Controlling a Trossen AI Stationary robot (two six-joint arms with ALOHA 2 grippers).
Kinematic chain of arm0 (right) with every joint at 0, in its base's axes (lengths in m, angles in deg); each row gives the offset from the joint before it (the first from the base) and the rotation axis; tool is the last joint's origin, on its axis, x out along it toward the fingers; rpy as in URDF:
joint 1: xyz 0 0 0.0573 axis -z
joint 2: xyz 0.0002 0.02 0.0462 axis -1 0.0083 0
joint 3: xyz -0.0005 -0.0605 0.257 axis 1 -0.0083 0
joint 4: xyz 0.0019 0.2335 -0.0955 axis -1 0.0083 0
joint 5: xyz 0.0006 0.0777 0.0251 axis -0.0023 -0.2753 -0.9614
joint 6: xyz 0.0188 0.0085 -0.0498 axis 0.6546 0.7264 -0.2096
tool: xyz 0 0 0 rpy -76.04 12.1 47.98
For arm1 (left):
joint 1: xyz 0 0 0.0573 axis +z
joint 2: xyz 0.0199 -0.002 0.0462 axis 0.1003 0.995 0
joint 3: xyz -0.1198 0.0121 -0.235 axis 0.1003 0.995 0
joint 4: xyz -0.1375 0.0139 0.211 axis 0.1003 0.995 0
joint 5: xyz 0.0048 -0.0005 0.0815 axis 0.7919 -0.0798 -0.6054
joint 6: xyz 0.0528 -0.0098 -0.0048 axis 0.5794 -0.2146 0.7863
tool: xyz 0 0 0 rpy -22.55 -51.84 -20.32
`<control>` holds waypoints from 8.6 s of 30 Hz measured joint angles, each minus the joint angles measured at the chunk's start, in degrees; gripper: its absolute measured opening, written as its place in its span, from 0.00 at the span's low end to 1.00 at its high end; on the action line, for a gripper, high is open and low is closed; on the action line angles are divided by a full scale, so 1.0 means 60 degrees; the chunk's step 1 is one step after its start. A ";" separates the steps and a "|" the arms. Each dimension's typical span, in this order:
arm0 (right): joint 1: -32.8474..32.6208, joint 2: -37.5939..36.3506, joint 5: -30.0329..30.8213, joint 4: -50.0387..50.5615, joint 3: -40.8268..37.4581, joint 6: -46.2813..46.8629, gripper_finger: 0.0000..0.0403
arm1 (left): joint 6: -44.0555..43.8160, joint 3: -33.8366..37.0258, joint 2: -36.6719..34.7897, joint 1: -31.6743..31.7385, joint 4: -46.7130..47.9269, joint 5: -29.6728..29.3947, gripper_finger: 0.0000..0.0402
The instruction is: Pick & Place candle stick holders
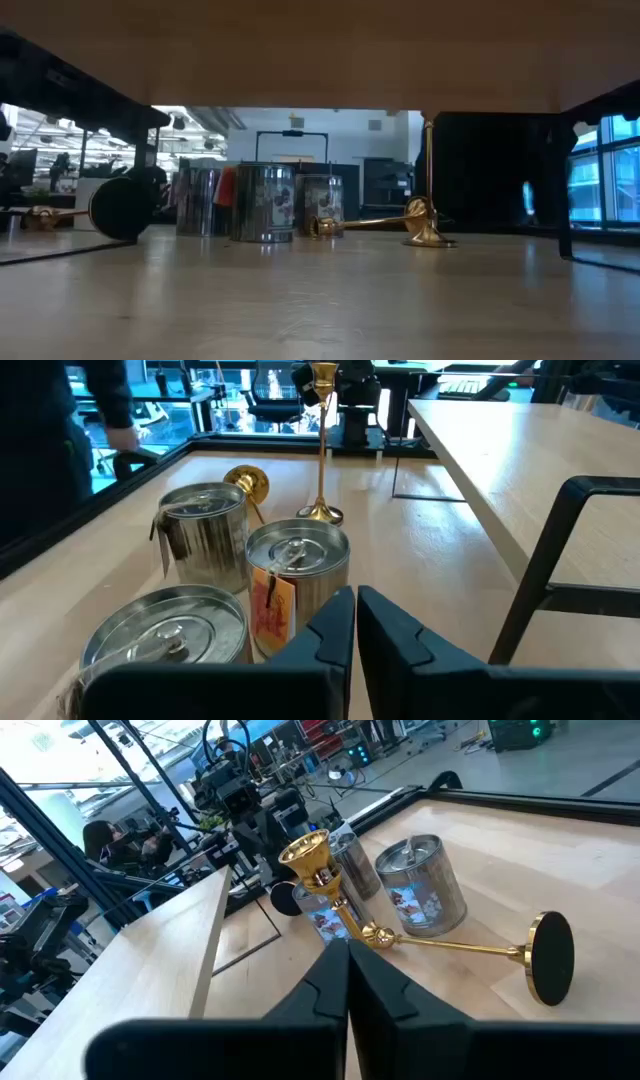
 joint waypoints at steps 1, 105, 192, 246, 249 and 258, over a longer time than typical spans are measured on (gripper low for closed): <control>0.0001 -0.0001 0.0002 0.0001 0.0000 0.0000 0.01 | 0.0003 0.0000 -0.0002 -0.0002 0.0000 -0.0002 0.03; 0.0013 0.5387 0.1346 0.0253 0.7914 0.1887 0.57 | -0.7185 -0.0718 0.0637 0.0051 -0.6959 -0.4382 0.02; 0.0009 0.9726 0.0523 0.6783 1.1774 0.2999 0.95 | 0.1802 -1.3478 1.2771 0.2611 1.0140 -0.0035 0.65; -0.0304 1.0768 0.0020 0.6730 1.1766 0.1388 0.95 | 0.0015 -1.3424 1.1708 0.3576 1.1809 0.0464 0.93; -0.0304 1.0768 0.0016 0.6754 1.1766 0.1388 0.95 | 0.0403 -1.3421 1.1748 0.3339 1.1770 0.0477 0.98; -0.0304 1.0768 0.0016 0.6894 1.1766 0.1388 0.95 | 0.1723 -1.2960 1.1890 0.1917 1.1335 0.0340 1.00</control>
